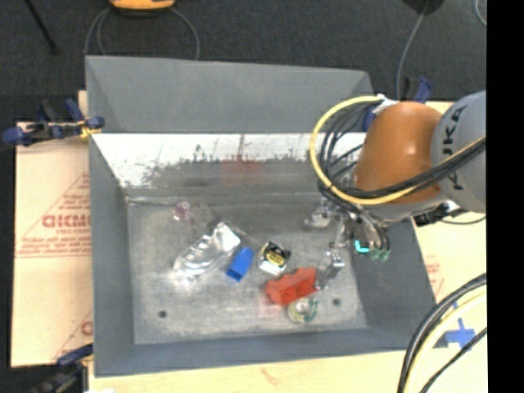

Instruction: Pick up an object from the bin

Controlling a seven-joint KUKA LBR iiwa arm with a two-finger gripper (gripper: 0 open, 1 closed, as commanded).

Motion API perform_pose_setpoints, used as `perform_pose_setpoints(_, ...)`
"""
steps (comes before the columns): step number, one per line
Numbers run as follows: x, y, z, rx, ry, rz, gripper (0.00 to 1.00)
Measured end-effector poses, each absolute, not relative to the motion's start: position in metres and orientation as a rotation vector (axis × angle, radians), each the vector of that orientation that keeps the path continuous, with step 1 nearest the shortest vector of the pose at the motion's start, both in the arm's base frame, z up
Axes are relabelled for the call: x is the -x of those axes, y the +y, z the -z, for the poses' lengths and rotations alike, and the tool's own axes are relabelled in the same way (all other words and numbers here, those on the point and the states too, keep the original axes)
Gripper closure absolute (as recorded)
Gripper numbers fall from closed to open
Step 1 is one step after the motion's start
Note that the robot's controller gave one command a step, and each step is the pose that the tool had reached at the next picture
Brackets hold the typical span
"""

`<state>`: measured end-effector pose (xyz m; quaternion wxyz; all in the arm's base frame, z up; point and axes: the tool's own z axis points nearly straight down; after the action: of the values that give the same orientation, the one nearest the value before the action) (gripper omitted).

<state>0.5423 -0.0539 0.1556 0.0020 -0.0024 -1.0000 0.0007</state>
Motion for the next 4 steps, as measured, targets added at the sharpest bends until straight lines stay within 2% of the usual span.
perform_pose_setpoints(1,-0.547,-0.058,-0.089,-0.053,-3.156,-0.005,0.0)
perform_pose_setpoints(2,-0.544,-0.053,-0.077,-0.075,-3.153,-0.009,0.0)
perform_pose_setpoints(3,-0.532,-0.046,-0.079,-0.177,-3.174,-0.015,0.0)
perform_pose_setpoints(4,-0.53,-0.045,-0.079,-0.181,-3.162,-0.013,1.0)
